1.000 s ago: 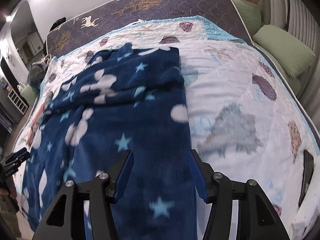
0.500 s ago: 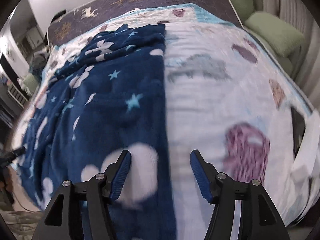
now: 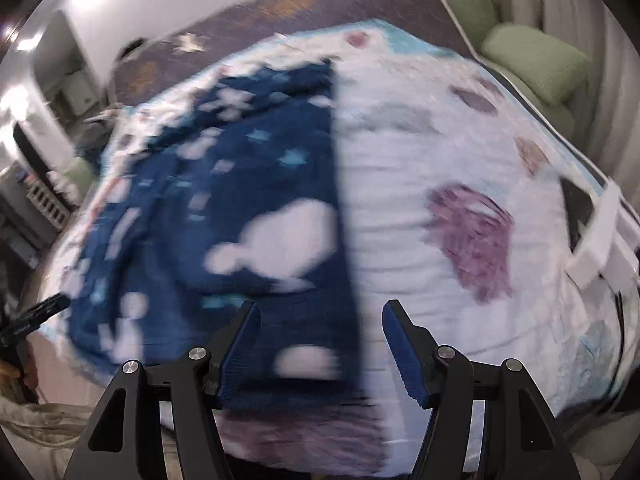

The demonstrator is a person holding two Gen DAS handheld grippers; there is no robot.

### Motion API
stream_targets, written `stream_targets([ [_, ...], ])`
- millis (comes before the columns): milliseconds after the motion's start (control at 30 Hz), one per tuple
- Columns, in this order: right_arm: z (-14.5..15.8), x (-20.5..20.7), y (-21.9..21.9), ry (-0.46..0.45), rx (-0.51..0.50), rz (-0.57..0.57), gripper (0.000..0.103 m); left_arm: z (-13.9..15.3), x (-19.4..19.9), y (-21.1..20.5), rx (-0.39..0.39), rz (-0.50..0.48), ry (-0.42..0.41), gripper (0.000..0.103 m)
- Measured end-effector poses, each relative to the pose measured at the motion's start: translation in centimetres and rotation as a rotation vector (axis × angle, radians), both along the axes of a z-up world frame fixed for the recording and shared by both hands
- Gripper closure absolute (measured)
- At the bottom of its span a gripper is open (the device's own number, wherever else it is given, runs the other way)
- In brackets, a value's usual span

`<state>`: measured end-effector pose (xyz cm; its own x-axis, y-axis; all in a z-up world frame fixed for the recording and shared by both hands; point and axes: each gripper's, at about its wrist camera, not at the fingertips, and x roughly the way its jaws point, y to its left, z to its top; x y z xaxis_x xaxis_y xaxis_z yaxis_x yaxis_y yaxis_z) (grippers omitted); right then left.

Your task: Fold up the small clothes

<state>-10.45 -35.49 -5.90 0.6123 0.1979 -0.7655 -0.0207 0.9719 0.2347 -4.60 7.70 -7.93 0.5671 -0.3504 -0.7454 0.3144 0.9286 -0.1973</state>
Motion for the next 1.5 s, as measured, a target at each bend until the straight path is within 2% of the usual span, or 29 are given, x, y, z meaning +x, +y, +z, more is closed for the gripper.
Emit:
stream_targets([
  [67, 1.1, -0.5, 2.6, -0.054, 0.016, 0.092, 0.038, 0.6, -0.5, -2.8, -0.043, -0.110, -0.015, 0.040],
  [100, 1.3, -0.7, 3.8, -0.073, 0.019, 0.137, 0.038, 0.3, -0.6, -4.9, -0.041, -0.182, -0.005, 0.040],
  [200, 0.9, -1.3, 8.5, -0.117, -0.001, 0.319, 0.042, -1.4, -1.0, -9.5, 0.065, -0.285, -0.021, 0.040],
  [267, -0.3, -1.7, 11.3, -0.118, -0.061, 0.410, 0.056, -2.5, -1.0, -11.4, 0.079, -0.348, 0.003, 0.040],
  [300, -0.8, -1.7, 12.1, -0.107, -0.077, 0.437, 0.060, -3.1, -0.9, -12.0, 0.082, -0.366, 0.012, 0.040],
  [333, -1.2, -1.8, 12.7, -0.099, -0.083, 0.461, 0.065, -3.8, -0.8, -12.7, 0.107, -0.368, 0.012, 0.040],
  [367, -1.6, -1.9, 13.2, -0.096, -0.080, 0.485, 0.067, -4.2, -0.6, -13.2, 0.130, -0.365, 0.005, 0.045],
  [400, -1.9, -2.0, 13.6, -0.097, -0.081, 0.500, 0.067, -4.3, -0.6, -13.7, 0.141, -0.363, -0.001, 0.065],
  [467, -2.2, -2.4, 14.4, -0.107, -0.117, 0.526, 0.067, -4.1, 0.2, -13.2, 0.121, -0.339, 0.019, 0.083],
  [533, -2.5, -3.0, 15.1, -0.121, -0.169, 0.543, 0.067, -3.4, 1.1, -11.6, 0.014, -0.317, 0.065, 0.086],
  [567, -2.5, -3.3, 15.6, -0.141, -0.212, 0.553, 0.067, -3.2, 1.1, -11.1, -0.013, -0.311, 0.073, 0.086],
  [700, -3.1, -3.2, 17.0, -0.171, -0.327, 0.593, 0.064, -1.9, 0.7, -10.0, -0.071, -0.314, 0.059, 0.086],
  [800, -3.9, -2.4, 18.1, -0.180, -0.356, 0.611, 0.062, -1.3, 0.6, -10.1, -0.096, -0.326, 0.050, 0.086],
  [833, -4.0, -2.1, 18.4, -0.180, -0.356, 0.615, 0.067, -1.1, 0.4, -10.1, -0.100, -0.332, 0.046, 0.086],
  [867, -3.9, -2.0, 18.3, -0.178, -0.343, 0.622, 0.084, -0.9, 0.3, -10.1, -0.105, -0.337, 0.044, 0.086],
  [933, -3.6, -1.7, 18.2, -0.177, -0.303, 0.630, 0.089, -0.2, 0.1, -10.1, -0.123, -0.354, 0.039, 0.086],
  [1000, -2.2, -2.1, 17.7, -0.188, -0.203, 0.676, 0.089, 0.8, -0.2, -10.1, -0.137, -0.377, 0.023, 0.086],
  [1067, -1.2, -3.3, 18.0, -0.218, -0.190, 0.724, 0.094, 1.5, -0.4, -10.4, -0.131, -0.398, -0.005, 0.086],
  [1100, -1.1, -3.7, 18.5, -0.214, -0.190, 0.764, 0.102, 1.6, -0.5, -10.6, -0.124, -0.407, -0.012, 0.086],
  [1167, -2.1, -4.0, 19.3, -0.145, -0.100, 0.857, 0.102, 0.9, -0.5, -11.4, -0.086, -0.423, -0.008, 0.086],
  [1267, -4.0, -4.1, 20.2, -0.112, -0.179, 0.837, 0.101, -1.4, -0.5, -12.3, -0.025, -0.420, 0.040, 0.086],
  [1333, -4.0, -4.0, 18.6, -0.091, -0.116, 0.794, 0.101, -2.4, -0.6, -12.3, -0.002, -0.422, 0.052, 0.086],
  [1433, -2.9, -3.8, 15.5, -0.102, -0.086, 0.702, 0.100, -3.2, -0.8, -12.5, -0.005, -0.429, 0.070, 0.083],
  [1500, -1.9, -3.3, 13.1, -0.110, -0.062, 0.609, 0.099, -3.7, -1.2, -13.1, 0.015, -0.436, 0.072, 0.076],
])
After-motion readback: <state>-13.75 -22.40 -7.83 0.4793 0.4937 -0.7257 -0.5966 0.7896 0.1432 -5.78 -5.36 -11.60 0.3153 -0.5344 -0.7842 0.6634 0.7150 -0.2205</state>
